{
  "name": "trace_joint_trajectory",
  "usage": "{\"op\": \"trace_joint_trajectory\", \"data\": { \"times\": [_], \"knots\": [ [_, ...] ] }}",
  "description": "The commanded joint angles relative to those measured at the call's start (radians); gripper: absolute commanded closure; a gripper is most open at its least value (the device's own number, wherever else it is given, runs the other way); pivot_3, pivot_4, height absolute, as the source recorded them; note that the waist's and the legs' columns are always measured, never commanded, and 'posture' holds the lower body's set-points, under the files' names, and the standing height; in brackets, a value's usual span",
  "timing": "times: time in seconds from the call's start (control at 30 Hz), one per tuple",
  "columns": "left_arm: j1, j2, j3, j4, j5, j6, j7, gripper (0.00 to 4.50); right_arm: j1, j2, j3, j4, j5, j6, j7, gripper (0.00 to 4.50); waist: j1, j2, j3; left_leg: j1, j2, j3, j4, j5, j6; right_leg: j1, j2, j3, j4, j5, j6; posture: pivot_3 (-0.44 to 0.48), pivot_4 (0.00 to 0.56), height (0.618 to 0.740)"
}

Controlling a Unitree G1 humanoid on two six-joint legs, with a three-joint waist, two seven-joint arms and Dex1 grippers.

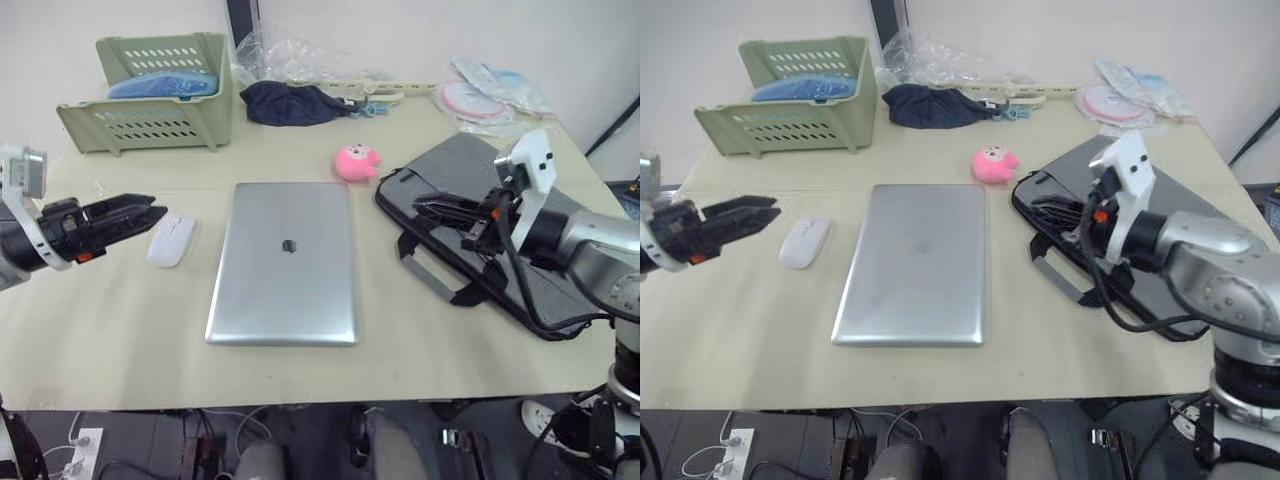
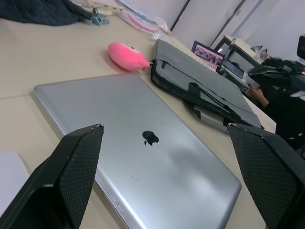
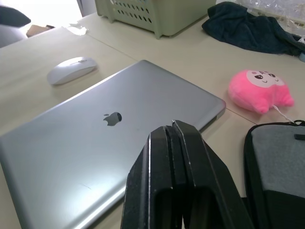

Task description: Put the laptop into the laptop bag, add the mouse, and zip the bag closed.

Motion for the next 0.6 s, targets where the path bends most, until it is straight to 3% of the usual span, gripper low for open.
{"op": "trace_joint_trajectory", "data": {
  "times": [0.03, 0.3, 0.6],
  "knots": [
    [0.025, -0.027, 0.043, -0.035, -0.032, 0.014, 0.035, 0.0, 0.032, 0.043, 0.024, -0.038, -0.018, -0.015, -0.068, 4.48, 0.0, 0.0, 0.0, 0.0, 0.0, 0.0, 0.0, 0.0, 0.0, 0.0, 0.0, 0.0, 0.0, 0.0, 0.0, 0.0, 0.15, 0.74],
    [-0.019, -0.13, 0.062, 0.062, -0.044, 0.07, 0.17, 0.0, 0.085, 0.213, 0.129, -0.053, -0.048, -0.011, -0.196, 4.48, -0.008, 0.0, 0.0, 0.001, 0.0, 0.0, 0.0, 0.0, 0.0, 0.0, 0.0, 0.0, 0.002, 0.0, 0.0, 0.0, 0.15, 0.74],
    [-0.051, -0.169, -0.018, 0.133, -0.035, 0.157, 0.198, 0.0, 0.119, 0.264, 0.149, -0.03, -0.093, -0.035, -0.233, 4.48, -0.015, -0.001, 0.0, 0.002, 0.0, 0.0, 0.0, 0.0, 0.0, 0.0, 0.0, 0.0, 0.003, 0.0, -0.001, 0.0, 0.15, 0.74]
  ]
}}
